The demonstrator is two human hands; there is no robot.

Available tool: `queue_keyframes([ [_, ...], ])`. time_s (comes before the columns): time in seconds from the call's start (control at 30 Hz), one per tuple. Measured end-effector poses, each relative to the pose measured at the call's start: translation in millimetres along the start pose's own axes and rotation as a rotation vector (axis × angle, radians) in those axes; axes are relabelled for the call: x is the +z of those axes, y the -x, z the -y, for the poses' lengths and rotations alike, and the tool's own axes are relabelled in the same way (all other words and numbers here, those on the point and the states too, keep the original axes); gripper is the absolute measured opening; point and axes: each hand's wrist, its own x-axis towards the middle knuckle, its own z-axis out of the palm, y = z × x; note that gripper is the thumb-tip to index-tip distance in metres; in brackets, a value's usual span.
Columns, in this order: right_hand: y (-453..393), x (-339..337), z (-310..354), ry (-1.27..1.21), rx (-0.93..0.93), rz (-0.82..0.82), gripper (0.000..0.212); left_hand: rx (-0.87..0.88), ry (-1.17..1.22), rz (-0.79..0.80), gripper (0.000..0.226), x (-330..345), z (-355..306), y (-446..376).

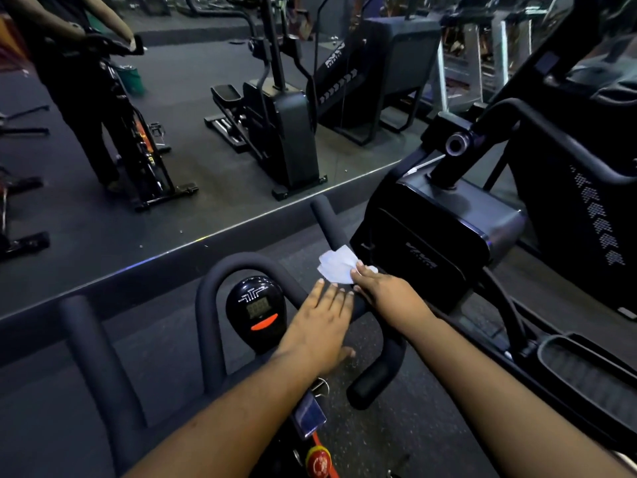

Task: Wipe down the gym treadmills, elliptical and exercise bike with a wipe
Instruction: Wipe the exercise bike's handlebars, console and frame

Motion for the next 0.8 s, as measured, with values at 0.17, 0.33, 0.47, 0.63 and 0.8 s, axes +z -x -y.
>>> queue_keyframes([
  [0.17, 28.3, -21.7, -6.7, 0.122, 0.021, 0.119, 0.029, 0.005, -0.036, 0.047, 0.104, -0.2, 0.3, -0.4],
  [0.33, 51.3, -23.4, 14.2, 0.082, 0.13, 0.052, 0.035, 0.01, -0.039, 0.072, 0.102, -3.5, 0.3, 0.1],
  [0.47, 82.6, -13.5, 31.8, 0.15, 0.258, 0.076, 0.022, 0.033, -0.017, 0.045, 0.096, -3.6, 1.1, 3.4],
  [0.63, 128.2, -26.4, 53.3, -0.493, 0.558, -0.304, 0.029, 0.05, 0.258, -0.097, 0.083, -9.5, 5.6, 13.3],
  [0.8, 158.8, -40.0, 122.2, -1.07, 0.615, -0.584, 0.023, -0.116, 0.92, -0.117, 0.063, -33.8, -9.0, 53.8],
])
